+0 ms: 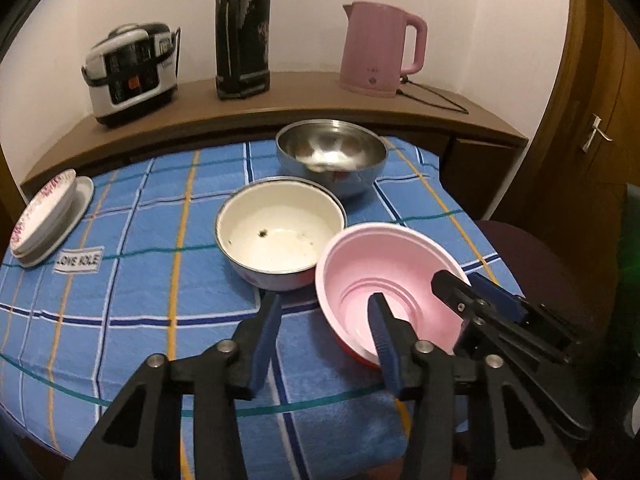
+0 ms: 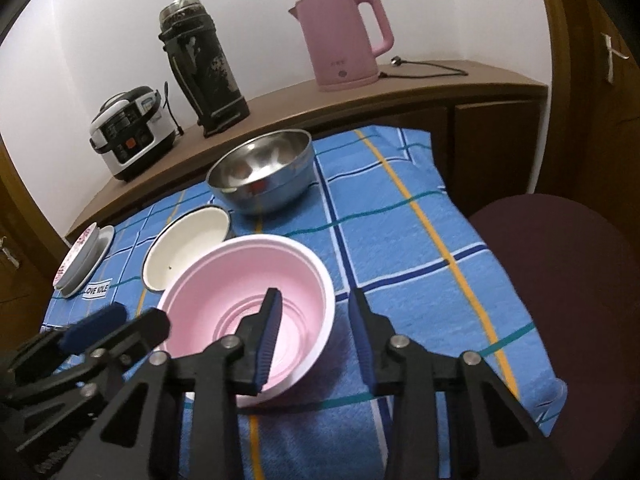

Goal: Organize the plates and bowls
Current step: 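Move both grippers to the rim of the pink plastic bowl, then close both grippers on the pink bowl rim and lift it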

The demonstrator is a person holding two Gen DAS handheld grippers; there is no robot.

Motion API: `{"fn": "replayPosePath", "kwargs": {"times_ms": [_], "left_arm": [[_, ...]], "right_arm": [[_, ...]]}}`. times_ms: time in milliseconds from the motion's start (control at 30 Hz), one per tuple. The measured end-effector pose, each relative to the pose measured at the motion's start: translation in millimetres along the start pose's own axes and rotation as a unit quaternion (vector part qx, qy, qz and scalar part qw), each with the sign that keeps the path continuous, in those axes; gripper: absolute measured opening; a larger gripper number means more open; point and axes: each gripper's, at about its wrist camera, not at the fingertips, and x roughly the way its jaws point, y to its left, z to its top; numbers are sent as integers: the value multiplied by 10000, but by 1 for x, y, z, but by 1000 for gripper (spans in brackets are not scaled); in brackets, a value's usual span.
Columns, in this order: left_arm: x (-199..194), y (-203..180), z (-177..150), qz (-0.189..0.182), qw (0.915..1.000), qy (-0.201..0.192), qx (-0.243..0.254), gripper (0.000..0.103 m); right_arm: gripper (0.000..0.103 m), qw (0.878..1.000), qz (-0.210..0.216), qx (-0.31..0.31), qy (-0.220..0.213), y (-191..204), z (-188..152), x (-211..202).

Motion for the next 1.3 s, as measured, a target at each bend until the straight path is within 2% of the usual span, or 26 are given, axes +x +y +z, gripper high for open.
{"fn": "replayPosePath", "kwargs": {"times_ms": [100, 167, 233, 333, 633, 1300], "left_arm": [[5, -3, 1, 6, 10000, 30, 32, 36], [9, -3, 2, -7, 10000, 51, 33, 32], [14, -4, 2, -52, 9999, 129, 49, 22], [20, -4, 2, -91, 9997, 210, 47, 20], [25, -3, 2, -195, 9995, 243, 50, 18], [-9, -10, 27, -406, 9974, -377, 459, 18]], "right_arm": [[28, 10000, 17, -18, 38, 0, 1, 4], [20, 10000, 46, -17, 71, 0, 2, 7], [18, 9999, 46, -16, 91, -1, 1, 8], [17, 9998, 45, 30, 170, -3, 0, 13], [15, 9999, -82, 5, 131, -3, 0, 12], [15, 9991, -312, -51, -276, 9, 18, -26]]}}
